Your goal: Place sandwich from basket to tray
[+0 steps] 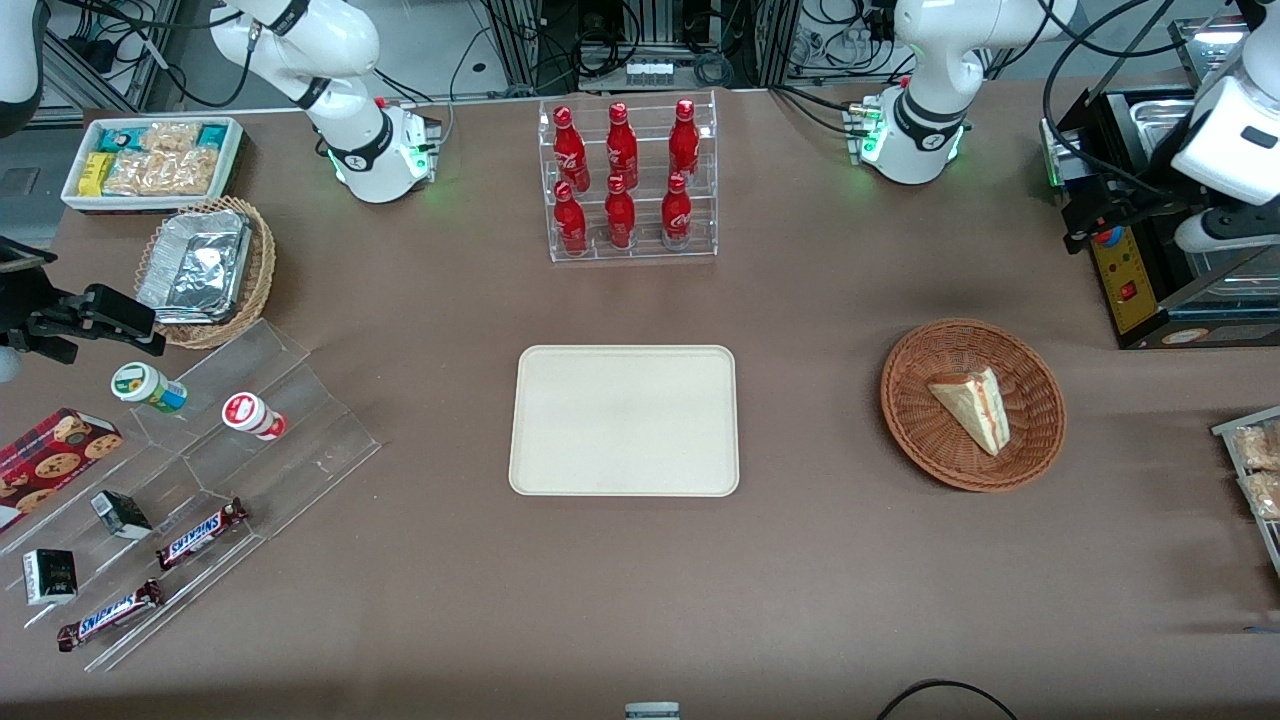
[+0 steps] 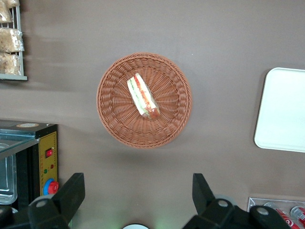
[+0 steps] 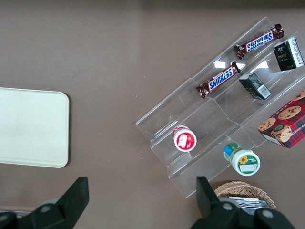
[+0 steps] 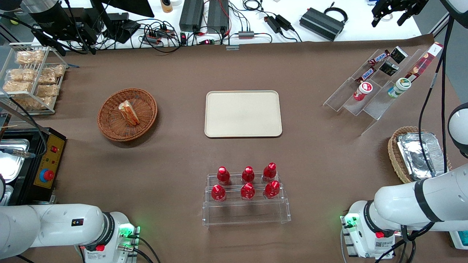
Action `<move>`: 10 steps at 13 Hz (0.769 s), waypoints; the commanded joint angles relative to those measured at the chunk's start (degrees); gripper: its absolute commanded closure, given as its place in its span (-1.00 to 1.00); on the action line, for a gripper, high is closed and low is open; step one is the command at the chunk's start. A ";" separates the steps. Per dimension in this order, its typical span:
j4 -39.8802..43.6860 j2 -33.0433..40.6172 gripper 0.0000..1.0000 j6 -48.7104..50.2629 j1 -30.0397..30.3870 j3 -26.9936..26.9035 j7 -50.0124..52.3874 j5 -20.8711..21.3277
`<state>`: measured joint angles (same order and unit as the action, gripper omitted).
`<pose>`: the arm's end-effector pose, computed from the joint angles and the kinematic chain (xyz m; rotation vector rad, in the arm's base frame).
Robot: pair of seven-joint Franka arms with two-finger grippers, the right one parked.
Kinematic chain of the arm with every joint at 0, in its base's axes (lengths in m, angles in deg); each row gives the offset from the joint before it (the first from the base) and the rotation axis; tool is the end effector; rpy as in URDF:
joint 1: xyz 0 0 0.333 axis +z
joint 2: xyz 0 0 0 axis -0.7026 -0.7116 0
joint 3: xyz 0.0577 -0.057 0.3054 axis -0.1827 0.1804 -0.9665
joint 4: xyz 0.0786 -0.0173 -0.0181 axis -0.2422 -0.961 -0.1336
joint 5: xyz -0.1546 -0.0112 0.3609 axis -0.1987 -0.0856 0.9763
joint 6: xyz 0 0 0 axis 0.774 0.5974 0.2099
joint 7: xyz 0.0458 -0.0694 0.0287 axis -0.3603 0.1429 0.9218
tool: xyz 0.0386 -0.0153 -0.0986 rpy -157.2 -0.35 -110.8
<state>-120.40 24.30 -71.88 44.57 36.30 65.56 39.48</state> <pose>0.4972 -0.0443 0.6447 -3.0970 -0.1178 -0.0063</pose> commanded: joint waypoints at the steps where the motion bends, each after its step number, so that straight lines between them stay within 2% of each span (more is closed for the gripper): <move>1: 1.93 -0.90 -1.00 1.44 -0.28 0.33 -0.65 -0.75; 5: 2.10 -3.26 -1.00 1.18 0.94 0.15 0.05 -0.66; 10: 1.67 -9.68 -1.00 -3.73 3.13 -0.73 16.10 -0.49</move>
<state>-120.34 17.04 -74.42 46.03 35.14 75.94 39.43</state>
